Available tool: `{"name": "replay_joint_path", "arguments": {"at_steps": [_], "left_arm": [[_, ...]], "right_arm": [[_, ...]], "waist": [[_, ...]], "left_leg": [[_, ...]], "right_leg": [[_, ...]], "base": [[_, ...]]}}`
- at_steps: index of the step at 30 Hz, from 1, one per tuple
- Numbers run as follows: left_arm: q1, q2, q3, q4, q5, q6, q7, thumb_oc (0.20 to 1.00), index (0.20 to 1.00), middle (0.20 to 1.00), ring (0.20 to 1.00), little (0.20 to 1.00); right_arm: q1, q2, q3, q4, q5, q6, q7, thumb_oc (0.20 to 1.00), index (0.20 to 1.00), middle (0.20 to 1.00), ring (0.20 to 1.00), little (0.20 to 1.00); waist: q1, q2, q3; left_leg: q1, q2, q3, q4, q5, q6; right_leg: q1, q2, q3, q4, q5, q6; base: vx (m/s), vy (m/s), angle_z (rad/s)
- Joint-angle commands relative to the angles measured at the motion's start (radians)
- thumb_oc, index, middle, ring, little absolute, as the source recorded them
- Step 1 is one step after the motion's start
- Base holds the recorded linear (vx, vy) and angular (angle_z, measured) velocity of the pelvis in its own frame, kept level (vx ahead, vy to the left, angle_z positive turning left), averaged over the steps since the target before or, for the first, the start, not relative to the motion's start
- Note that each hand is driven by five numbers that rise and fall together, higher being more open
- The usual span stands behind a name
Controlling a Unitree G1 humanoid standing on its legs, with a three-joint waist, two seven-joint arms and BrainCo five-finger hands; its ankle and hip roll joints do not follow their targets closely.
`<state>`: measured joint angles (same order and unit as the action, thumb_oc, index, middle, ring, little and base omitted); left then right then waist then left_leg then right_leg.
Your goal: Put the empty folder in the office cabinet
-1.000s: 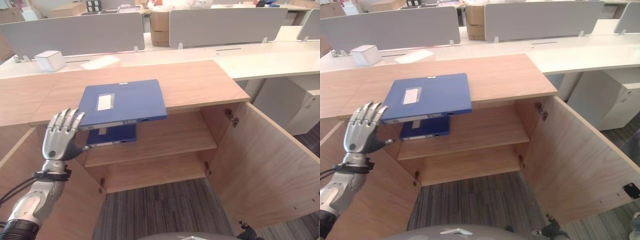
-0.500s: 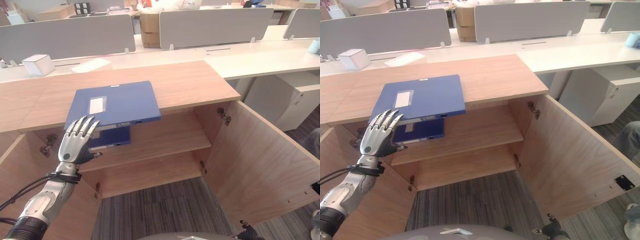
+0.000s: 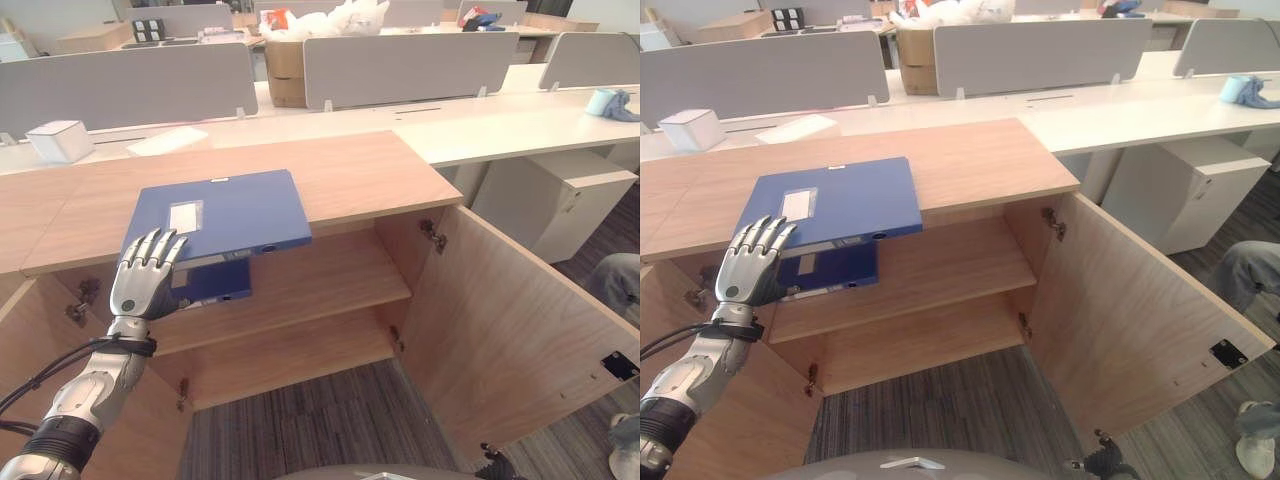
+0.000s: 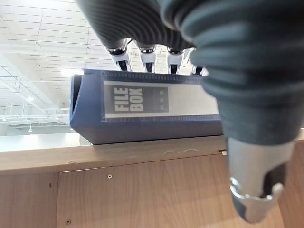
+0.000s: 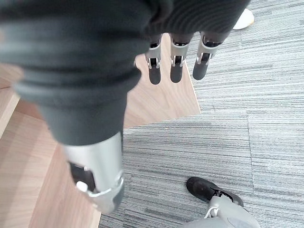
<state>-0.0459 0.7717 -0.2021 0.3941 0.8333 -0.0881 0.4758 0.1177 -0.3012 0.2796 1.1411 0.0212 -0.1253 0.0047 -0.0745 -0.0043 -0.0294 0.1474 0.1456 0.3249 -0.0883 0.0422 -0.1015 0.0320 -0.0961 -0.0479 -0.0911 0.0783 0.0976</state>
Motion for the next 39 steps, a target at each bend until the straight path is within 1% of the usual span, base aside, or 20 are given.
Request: {"name": "replay_joint_path", "arguments": {"at_steps": [1, 6, 9, 11, 12, 13, 14, 20, 22, 23, 25, 30, 32, 33, 34, 35, 36, 37, 38, 39], "left_arm": [[-0.135, 0.060, 0.010, 0.048, 0.016, 0.028, 0.052, 1.000, 1.000, 1.000, 1.000, 1.000], [-0.160, 0.068, -0.014, 0.098, 0.023, 0.042, 0.056, 1.000, 1.000, 1.000, 1.000, 1.000], [-0.206, 0.080, -0.045, 0.158, 0.029, 0.065, 0.064, 1.000, 1.000, 1.000, 1.000, 1.000], [-0.220, 0.084, -0.055, 0.176, 0.025, 0.069, 0.065, 1.000, 1.000, 1.000, 1.000, 1.000], [-0.232, 0.087, -0.061, 0.194, 0.020, 0.074, 0.064, 0.925, 0.925, 0.925, 0.925, 0.925], [-0.241, 0.089, -0.068, 0.202, 0.017, 0.074, 0.060, 0.790, 0.790, 0.790, 0.790, 0.790], [-0.245, 0.091, -0.073, 0.206, 0.010, 0.073, 0.051, 0.200, 0.200, 0.200, 0.200, 0.200], [-0.213, 0.097, -0.044, 0.151, -0.031, 0.034, 0.031, 0.200, 0.200, 0.200, 0.200, 0.200], [-0.200, 0.110, -0.010, 0.085, -0.046, 0.019, 0.034, 0.200, 0.200, 0.200, 0.200, 0.200], [-0.200, 0.110, -0.010, 0.085, -0.046, 0.019, 0.034, 0.200, 0.200, 0.200, 0.200, 0.200], [-0.197, 0.126, 0.034, 0.012, -0.056, 0.011, 0.054, 0.200, 0.200, 0.200, 0.200, 0.200], [-0.199, 0.145, 0.099, -0.098, -0.082, -0.007, 0.070, 0.200, 0.200, 0.200, 0.200, 0.200], [-0.201, 0.147, 0.142, -0.173, -0.121, -0.031, 0.067, 0.200, 0.200, 0.200, 0.200, 0.200], [-0.206, 0.143, 0.162, -0.218, -0.154, -0.055, 0.065, 0.200, 0.200, 0.200, 0.200, 0.200], [-0.206, 0.143, 0.162, -0.218, -0.154, -0.055, 0.065, 0.200, 0.200, 0.200, 0.200, 0.200], [-0.196, 0.131, 0.199, -0.275, -0.215, -0.091, 0.058, 0.200, 0.200, 0.200, 0.200, 0.200], [-0.188, 0.131, 0.208, -0.284, -0.218, -0.091, 0.052, 0.200, 0.200, 0.200, 0.200, 0.200], [-0.189, 0.102, 0.238, -0.352, -0.300, -0.137, 0.037, 0.200, 0.200, 0.200, 0.200, 0.200], [-0.172, 0.081, 0.266, -0.394, -0.359, -0.162, 0.016, 0.200, 0.200, 0.200, 0.200, 0.200], [-0.172, 0.081, 0.266, -0.394, -0.359, -0.162, 0.016, 0.200, 0.200, 0.200, 0.200, 0.200]], "right_arm": [[-0.066, -0.006, 0.022, 0.013, 0.032, -0.031, -0.033, 1.000, 1.000, 1.000, 1.000, 1.000], [-0.064, -0.008, 0.024, 0.009, 0.032, -0.032, -0.032, 1.000, 1.000, 1.000, 1.000, 1.000], [-0.056, -0.015, 0.032, -0.001, 0.030, -0.036, -0.030, 1.000, 1.000, 1.000, 1.000, 1.000], [-0.057, -0.017, 0.035, -0.003, 0.029, -0.037, -0.031, 1.000, 1.000, 1.000, 1.000, 1.000], [-0.059, -0.019, 0.036, -0.004, 0.028, -0.036, -0.031, 1.000, 1.000, 1.000, 1.000, 1.000], [-0.061, -0.020, 0.036, -0.004, 0.029, -0.036, -0.032, 1.000, 1.000, 1.000, 1.000, 1.000], [-0.063, -0.024, 0.039, -0.009, 0.028, -0.035, -0.033, 1.000, 1.000, 1.000, 1.000, 1.000], [-0.061, -0.023, 0.031, -0.010, 0.024, -0.035, -0.034, 1.000, 1.000, 1.000, 1.000, 1.000], [-0.060, -0.023, 0.027, -0.013, 0.024, -0.034, -0.034, 1.000, 1.000, 1.000, 1.000, 1.000], [-0.060, -0.023, 0.027, -0.013, 0.024, -0.034, -0.034, 1.000, 1.000, 1.000, 1.000, 1.000], [-0.062, -0.021, 0.026, -0.013, 0.024, -0.033, -0.034, 1.000, 1.000, 1.000, 1.000, 1.000], [-0.066, -0.021, 0.024, -0.010, 0.024, -0.031, -0.033, 1.000, 1.000, 1.000, 1.000, 1.000], [-0.068, -0.022, 0.026, -0.023, 0.022, -0.029, -0.032, 1.000, 1.000, 1.000, 1.000, 1.000], [-0.068, -0.023, 0.026, -0.027, 0.021, -0.029, -0.031, 1.000, 1.000, 1.000, 1.000, 1.000], [-0.068, -0.023, 0.026, -0.027, 0.021, -0.029, -0.031, 1.000, 1.000, 1.000, 1.000, 1.000], [-0.069, -0.021, 0.028, -0.031, 0.021, -0.027, -0.024, 1.000, 1.000, 1.000, 1.000, 1.000], [-0.070, -0.023, 0.029, -0.031, 0.021, -0.026, -0.023, 1.000, 1.000, 1.000, 1.000, 1.000], [-0.071, -0.024, 0.033, -0.055, 0.018, -0.027, -0.014, 1.000, 1.000, 1.000, 1.000, 1.000], [-0.071, -0.027, 0.035, -0.061, 0.016, -0.026, -0.011, 1.000, 1.000, 1.000, 1.000, 1.000], [-0.071, -0.027, 0.035, -0.061, 0.016, -0.026, -0.011, 1.000, 1.000, 1.000, 1.000, 1.000]], "waist": [[-0.017, 0.013, 0.012], [-0.022, 0.012, 0.011], [-0.028, 0.010, 0.008], [-0.030, 0.010, 0.008], [-0.032, 0.010, 0.007], [-0.033, 0.009, 0.007], [-0.034, 0.009, 0.007], [-0.030, 0.010, 0.004], [-0.023, 0.011, 0.002], [-0.023, 0.011, 0.002], [-0.018, 0.011, 0.001], [-0.011, 0.009, 0.000], [-0.004, 0.006, 0.000], [-0.001, 0.006, -0.001], [-0.001, 0.006, -0.001], [0.003, 0.004, -0.001], [0.001, 0.005, -0.001], [0.008, 0.001, 0.000], [0.008, 0.002, 0.001], [0.008, 0.002, 0.001]], "left_leg": [[0.016, 0.060, -0.066, 0.001, -0.069, -0.057], [0.020, 0.058, -0.059, 0.001, -0.072, -0.057], [0.023, 0.058, -0.055, 0.001, -0.073, -0.057], [0.023, 0.058, -0.054, 0.001, -0.073, -0.057], [0.024, 0.058, -0.054, 0.001, -0.072, -0.057], [0.024, 0.058, -0.054, 0.001, -0.072, -0.057], [0.025, 0.058, -0.052, 0.001, -0.073, -0.056], [0.033, 0.058, -0.049, 0.001, -0.075, -0.056], [0.035, 0.057, -0.052, 0.001, -0.076, -0.055], [0.035, 0.057, -0.052, 0.001, -0.076, -0.055], [0.034, 0.056, -0.059, 0.001, -0.076, -0.055], [0.034, 0.057, -0.067, 0.001, -0.076, -0.055], [0.033, 0.056, -0.072, 0.001, -0.075, -0.055], [0.032, 0.055, -0.074, 0.001, -0.074, -0.054], [0.032, 0.055, -0.074, 0.001, -0.074, -0.054], [0.031, 0.054, -0.077, 0.001, -0.073, -0.054], [0.031, 0.054, -0.077, 0.001, -0.073, -0.054], [0.030, 0.052, -0.081, 0.001, -0.072, -0.053], [0.030, 0.052, -0.083, 0.001, -0.071, -0.053], [0.030, 0.052, -0.083, 0.001, -0.071, -0.053]], "right_leg": [[0.024, -0.084, -0.005, 0.004, -0.008, 0.079], [0.022, -0.084, 0.002, 0.004, -0.006, 0.081], [0.023, -0.083, 0.008, 0.005, -0.006, 0.081], [0.022, -0.082, 0.008, 0.006, -0.006, 0.082], [0.022, -0.082, 0.009, 0.006, -0.005, 0.082], [0.021, -0.081, 0.010, 0.007, -0.005, 0.083], [0.019, -0.081, 0.012, 0.007, -0.005, 0.082], [0.024, -0.081, 0.014, 0.006, -0.006, 0.082], [0.029, -0.082, 0.011, 0.006, -0.007, 0.082], [0.029, -0.082, 0.011, 0.006, -0.007, 0.082], [0.033, -0.082, 0.007, 0.006, -0.010, 0.081], [0.041, -0.084, 0.000, 0.005, -0.013, 0.081], [0.043, -0.085, -0.005, 0.005, -0.013, 0.080], [0.044, -0.086, -0.007, 0.004, -0.013, 0.080], [0.044, -0.086, -0.007, 0.004, -0.013, 0.080], [0.045, -0.087, -0.009, 0.004, -0.013, 0.079], [0.046, -0.087, -0.009, 0.004, -0.013, 0.079], [0.046, -0.089, -0.013, 0.004, -0.012, 0.078], [0.047, -0.090, -0.014, 0.004, -0.012, 0.078], [0.047, -0.090, -0.014, 0.004, -0.012, 0.078]], "base": [[0.01, 0.012, -0.04], [0.01, 0.010, -0.03], [0.01, 0.008, -0.02], [0.00, 0.000, 0.00], [0.00, 0.000, 0.00], [0.01, 0.007, -0.03], [0.01, 0.009, -0.05], [0.01, 0.005, -0.05], [0.00, 0.000, 0.00], [0.00, 0.000, 0.00], [0.00, 0.000, 0.00], [-0.01, 0.002, 0.03], [-0.01, 0.002, 0.06], [0.00, 0.002, 0.04], [0.00, 0.000, 0.00], [0.00, 0.000, 0.00], [0.00, 0.000, 0.00], [-0.02, 0.004, 0.05], [-0.02, 0.003, 0.04], [-0.02, 0.006, 0.07]]}}
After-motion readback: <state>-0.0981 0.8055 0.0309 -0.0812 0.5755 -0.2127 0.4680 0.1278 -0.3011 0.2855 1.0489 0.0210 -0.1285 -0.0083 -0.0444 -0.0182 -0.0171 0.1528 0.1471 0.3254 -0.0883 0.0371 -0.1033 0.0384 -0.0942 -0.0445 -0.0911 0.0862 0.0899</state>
